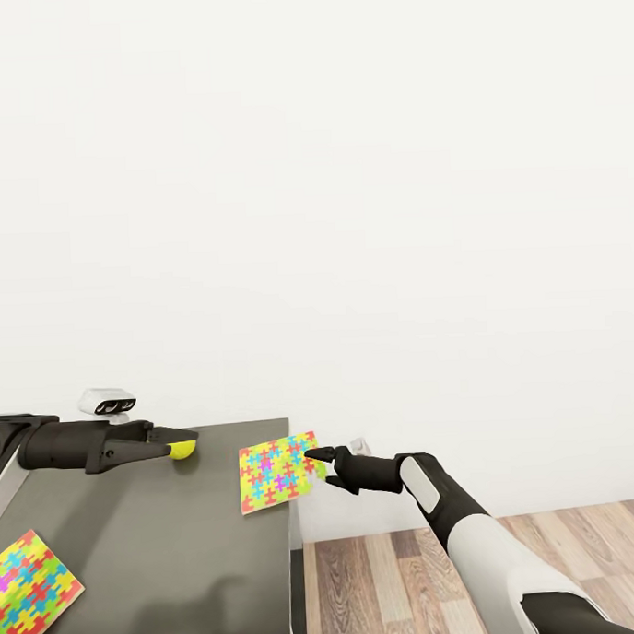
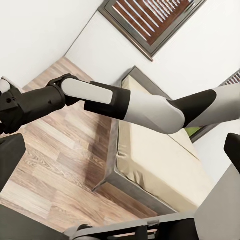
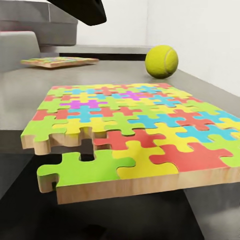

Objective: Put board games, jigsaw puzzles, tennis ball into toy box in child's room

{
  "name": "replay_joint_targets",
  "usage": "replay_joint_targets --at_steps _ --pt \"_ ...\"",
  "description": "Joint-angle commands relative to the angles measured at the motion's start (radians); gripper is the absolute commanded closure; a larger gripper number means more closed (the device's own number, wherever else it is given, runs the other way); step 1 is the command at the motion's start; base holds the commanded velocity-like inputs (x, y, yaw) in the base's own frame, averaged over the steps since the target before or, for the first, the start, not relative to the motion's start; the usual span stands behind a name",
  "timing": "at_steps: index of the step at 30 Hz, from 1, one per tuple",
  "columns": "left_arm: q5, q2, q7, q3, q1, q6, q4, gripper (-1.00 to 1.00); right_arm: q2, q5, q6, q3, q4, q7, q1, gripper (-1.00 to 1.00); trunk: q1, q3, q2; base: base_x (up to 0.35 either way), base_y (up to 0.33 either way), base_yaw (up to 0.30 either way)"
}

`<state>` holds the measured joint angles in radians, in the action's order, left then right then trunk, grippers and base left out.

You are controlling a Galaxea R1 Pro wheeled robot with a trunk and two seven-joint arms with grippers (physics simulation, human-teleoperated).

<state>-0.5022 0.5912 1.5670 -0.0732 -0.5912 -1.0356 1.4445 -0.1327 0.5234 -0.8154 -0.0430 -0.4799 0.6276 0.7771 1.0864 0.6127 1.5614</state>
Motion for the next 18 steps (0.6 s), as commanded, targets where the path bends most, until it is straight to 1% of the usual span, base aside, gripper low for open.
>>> replay_joint_targets --at_steps 1,4,5,15,18 --pt "-0.001 0.001 0.004 -0.002 -0.001 -0.011 0.000 -1.00 -0.001 -0.001 -0.005 -0.005 0.000 0.001 0.001 -1.00 0.000 0.001 0.001 0.000 0.000 0.000" --pt "-0.001 0.001 0.004 -0.002 -0.001 -0.011 -0.001 -1.00 -0.001 -0.002 -0.004 -0.005 0.000 0.001 0.001 -1.00 0.000 0.001 0.001 0.000 0.000 0.000" --pt "-0.001 0.001 0.004 -0.002 -0.001 -0.011 0.000 -1.00 -0.001 -0.002 -0.004 -0.005 0.000 0.002 0.001 1.00 0.000 0.001 0.001 0.000 0.000 0.000" --pt "0.000 0.001 0.004 -0.001 -0.001 -0.010 -0.001 -1.00 0.001 0.000 -0.004 -0.004 0.000 0.004 0.001 1.00 0.000 0.001 0.001 0.000 0.000 0.000" --pt "0.001 0.002 0.004 0.000 -0.001 -0.010 -0.001 -1.00 0.001 0.000 -0.004 -0.004 0.000 0.004 0.001 1.00 -0.012 -0.008 -0.020 0.000 0.000 0.000"
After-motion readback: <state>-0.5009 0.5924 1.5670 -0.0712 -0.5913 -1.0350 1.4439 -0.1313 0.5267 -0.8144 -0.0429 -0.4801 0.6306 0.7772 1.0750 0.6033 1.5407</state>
